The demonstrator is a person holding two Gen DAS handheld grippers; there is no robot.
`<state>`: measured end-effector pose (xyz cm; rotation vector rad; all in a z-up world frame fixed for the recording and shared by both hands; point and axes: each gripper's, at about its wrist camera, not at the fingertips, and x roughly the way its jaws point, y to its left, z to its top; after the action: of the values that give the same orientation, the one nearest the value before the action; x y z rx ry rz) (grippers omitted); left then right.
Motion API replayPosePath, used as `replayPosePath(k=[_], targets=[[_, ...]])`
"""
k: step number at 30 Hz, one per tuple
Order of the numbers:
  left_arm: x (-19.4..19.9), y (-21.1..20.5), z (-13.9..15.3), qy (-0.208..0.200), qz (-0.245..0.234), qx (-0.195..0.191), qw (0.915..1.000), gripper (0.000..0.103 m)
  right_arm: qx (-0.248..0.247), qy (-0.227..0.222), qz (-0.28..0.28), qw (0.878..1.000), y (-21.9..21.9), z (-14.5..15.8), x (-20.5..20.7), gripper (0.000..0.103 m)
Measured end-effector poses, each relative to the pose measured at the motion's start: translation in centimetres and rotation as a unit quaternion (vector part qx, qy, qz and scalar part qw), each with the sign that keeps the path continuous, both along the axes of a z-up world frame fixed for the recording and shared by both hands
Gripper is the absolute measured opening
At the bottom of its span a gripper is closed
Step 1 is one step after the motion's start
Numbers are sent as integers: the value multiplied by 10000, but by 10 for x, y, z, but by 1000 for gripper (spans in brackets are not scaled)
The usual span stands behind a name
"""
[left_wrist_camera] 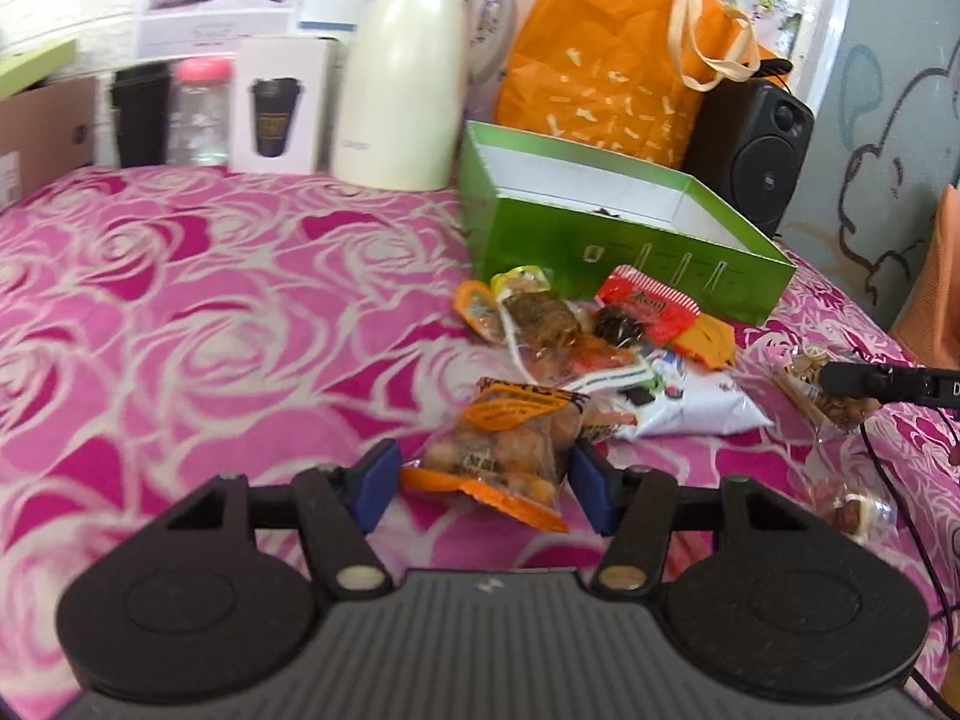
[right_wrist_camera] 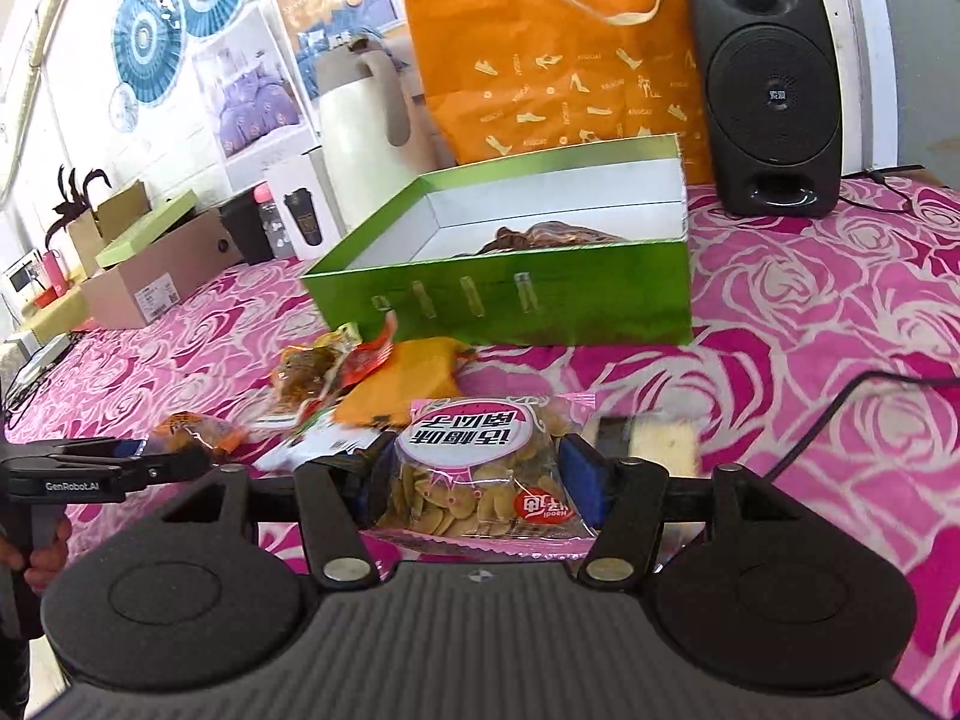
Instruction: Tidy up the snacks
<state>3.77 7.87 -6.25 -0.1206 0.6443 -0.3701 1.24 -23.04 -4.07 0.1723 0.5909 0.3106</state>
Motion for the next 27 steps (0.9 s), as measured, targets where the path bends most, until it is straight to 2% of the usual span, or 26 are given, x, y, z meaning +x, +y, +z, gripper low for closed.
replayPosePath(k=[5,11,19,23,27], targets=[[-24,4,20,-257,45,47,9996,60,-53,-45,-61,10000,18,1,-14,97],[-39,-13,53,-835,-315,-9,9960,60,-260,-449,22,9987,33,16,-28,97],[-24,-42,73,-1263,-408,-7,9912,60,-537,-1247,-102,9907,40,35,-44,97],[-18,-52,83,-1474,-330,37,9885,60,-701,-1458,-133,9867,41,43,-40,97],[-11,-61,87,-1609,-188,198,9866,60,-648,-1490,-146,9866,41,43,-38,97]])
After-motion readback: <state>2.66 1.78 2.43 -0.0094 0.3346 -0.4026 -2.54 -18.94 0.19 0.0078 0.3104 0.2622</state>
